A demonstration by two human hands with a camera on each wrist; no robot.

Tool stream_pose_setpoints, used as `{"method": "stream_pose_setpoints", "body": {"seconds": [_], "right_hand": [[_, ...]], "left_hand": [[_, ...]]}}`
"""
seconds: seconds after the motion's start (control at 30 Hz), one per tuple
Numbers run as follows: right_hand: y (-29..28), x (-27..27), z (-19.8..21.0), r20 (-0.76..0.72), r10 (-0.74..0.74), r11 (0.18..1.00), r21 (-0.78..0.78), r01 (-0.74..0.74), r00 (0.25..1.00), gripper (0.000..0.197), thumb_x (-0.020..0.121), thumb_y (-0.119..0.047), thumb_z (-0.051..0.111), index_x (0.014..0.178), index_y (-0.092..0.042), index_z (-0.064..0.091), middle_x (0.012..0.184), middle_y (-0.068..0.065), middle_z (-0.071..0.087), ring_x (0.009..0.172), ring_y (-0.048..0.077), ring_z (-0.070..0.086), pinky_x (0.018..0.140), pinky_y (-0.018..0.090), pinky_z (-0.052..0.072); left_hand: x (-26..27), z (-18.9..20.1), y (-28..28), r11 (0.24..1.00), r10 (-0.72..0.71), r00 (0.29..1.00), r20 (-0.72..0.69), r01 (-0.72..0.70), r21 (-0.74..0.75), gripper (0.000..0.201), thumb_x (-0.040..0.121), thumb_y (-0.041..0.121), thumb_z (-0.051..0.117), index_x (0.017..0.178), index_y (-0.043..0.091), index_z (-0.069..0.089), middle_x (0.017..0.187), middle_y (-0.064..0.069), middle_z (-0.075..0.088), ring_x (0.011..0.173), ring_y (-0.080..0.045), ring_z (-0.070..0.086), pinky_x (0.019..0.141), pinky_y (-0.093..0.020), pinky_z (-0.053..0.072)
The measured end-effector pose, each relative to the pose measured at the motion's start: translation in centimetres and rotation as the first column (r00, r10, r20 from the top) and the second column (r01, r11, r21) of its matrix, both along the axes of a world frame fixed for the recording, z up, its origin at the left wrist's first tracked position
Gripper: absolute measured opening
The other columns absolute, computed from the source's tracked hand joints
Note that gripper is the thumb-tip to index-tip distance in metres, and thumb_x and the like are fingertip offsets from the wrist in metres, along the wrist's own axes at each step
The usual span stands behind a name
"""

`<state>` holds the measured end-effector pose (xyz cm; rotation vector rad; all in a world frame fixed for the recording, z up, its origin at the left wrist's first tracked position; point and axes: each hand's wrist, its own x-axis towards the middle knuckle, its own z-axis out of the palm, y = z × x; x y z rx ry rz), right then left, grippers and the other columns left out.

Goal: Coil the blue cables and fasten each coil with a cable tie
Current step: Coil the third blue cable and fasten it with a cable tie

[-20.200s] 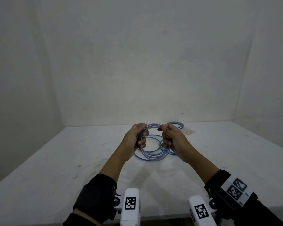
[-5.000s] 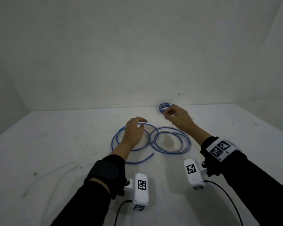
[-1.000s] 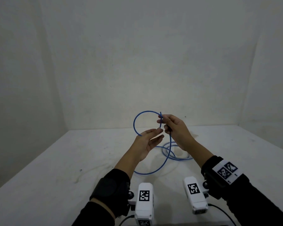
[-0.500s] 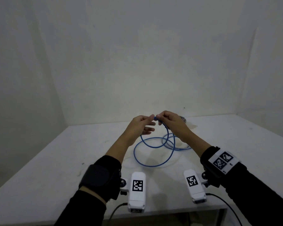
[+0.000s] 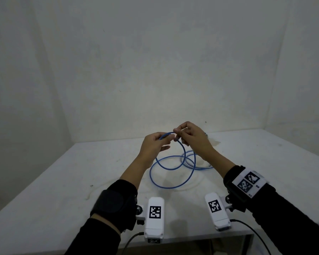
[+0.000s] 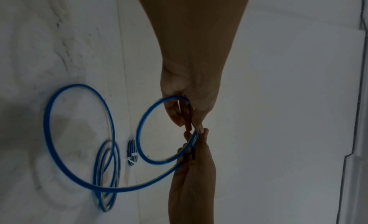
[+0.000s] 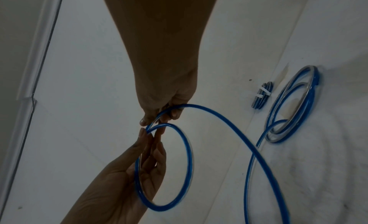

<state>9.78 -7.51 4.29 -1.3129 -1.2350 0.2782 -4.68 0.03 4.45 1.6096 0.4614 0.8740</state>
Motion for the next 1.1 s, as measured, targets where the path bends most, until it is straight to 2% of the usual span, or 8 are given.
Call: {"method": "stream_pose_setpoints", "body": {"seconds": [0.1,0.3,0.53,0.63,0.77,0.9,1.0,1.1], "right_hand": [[-0.1,0.2,0.0,0.038,-0.032,0.999,-0.029,0.033,0.999,0.029,0.091,-0.033,0.064,0.091,-0.004,0.067,0.066,-0.004,0.064,0.055,0.006,0.053,0.056,0.021,0.046],[-0.6,-0.1,0.1,-0.131,0.112,0.963,-0.229,-0.14,0.985,0.037,0.096,-0.046,0.048,0.098,-0.009,0.053,0.086,0.009,0.072,0.075,0.023,0.071,0.077,0.034,0.058],[-0.4,-0.2,0.2,-0.195,0.124,0.97,-0.183,-0.16,0.973,0.029,0.098,-0.035,0.051,0.084,-0.013,0.041,0.072,0.001,0.045,0.056,0.01,0.035,0.055,0.024,0.037],[-0.5,0.1,0.4,-0.07,0.157,0.963,-0.21,-0.168,0.985,0.027,0.096,-0.03,0.056,0.081,-0.012,0.042,0.065,-0.002,0.047,0.055,0.008,0.034,0.052,0.022,0.033],[-0.6,-0.2,0.2,-0.035,0.218,0.954,-0.205,-0.22,0.975,0.027,0.096,-0.027,0.057,0.075,-0.015,0.044,0.063,-0.005,0.052,0.054,0.008,0.035,0.052,0.021,0.033],[-0.8,-0.2,0.2,-0.063,0.271,0.946,-0.166,-0.278,0.961,0.023,0.098,-0.034,0.052,0.095,-0.012,0.057,0.081,-0.001,0.062,0.064,0.01,0.049,0.061,0.022,0.043],[-1.1,0.6,0.2,-0.106,0.271,0.934,-0.212,-0.288,0.957,0.035,0.102,-0.038,0.04,0.111,-0.014,0.064,0.084,0.0,0.061,0.076,0.013,0.06,0.073,0.025,0.051],[-1.3,0.8,0.0,-0.095,0.255,0.94,-0.21,-0.27,0.962,0.035,0.105,-0.031,0.034,0.097,-0.011,0.061,0.071,0.0,0.045,0.067,0.014,0.054,0.068,0.022,0.05]], "left_hand": [[0.3,-0.1,0.1,0.999,0.031,1.0,0.004,-0.031,-0.043,0.021,0.087,0.021,0.066,0.104,0.009,0.067,0.094,-0.003,0.067,0.088,-0.016,0.063,0.07,-0.019,0.054],[0.4,-0.3,0.1,0.999,0.008,0.997,0.08,-0.004,-0.045,0.018,0.09,0.013,0.061,0.104,0.003,0.058,0.09,-0.006,0.062,0.081,-0.015,0.062,0.07,-0.018,0.055],[0.2,0.2,0.3,0.988,-0.035,0.99,0.136,0.054,-0.143,0.015,0.088,0.006,0.063,0.098,0.001,0.054,0.087,-0.013,0.059,0.075,-0.018,0.062,0.072,-0.02,0.055],[-0.8,1.4,0.6,0.953,-0.167,0.986,-0.017,0.157,-0.258,0.01,0.088,0.007,0.062,0.094,0.003,0.055,0.087,-0.012,0.056,0.073,-0.017,0.059,0.071,-0.022,0.056],[-2.5,2.5,0.8,0.851,-0.445,0.866,-0.229,0.329,-0.41,0.039,0.096,0.038,0.048,0.101,0.002,0.063,0.074,-0.002,0.057,0.06,-0.009,0.05,0.058,-0.019,0.049],[-2.5,2.5,1.3,0.88,-0.409,0.895,-0.175,0.336,-0.337,0.029,0.101,0.031,0.037,0.088,0.012,0.053,0.06,0.007,0.035,0.051,-0.007,0.026,0.049,-0.018,0.026],[-2.6,2.3,1.6,0.9,-0.313,0.949,-0.037,0.284,-0.33,0.025,0.101,0.026,0.038,0.087,0.011,0.053,0.06,0.006,0.038,0.053,-0.008,0.035,0.056,-0.019,0.035],[-3.2,2.3,1.6,0.868,-0.351,0.936,-0.011,0.321,-0.379,0.024,0.1,0.02,0.039,0.097,0.005,0.058,0.062,0.002,0.044,0.059,-0.012,0.048,0.067,-0.024,0.045]]}}
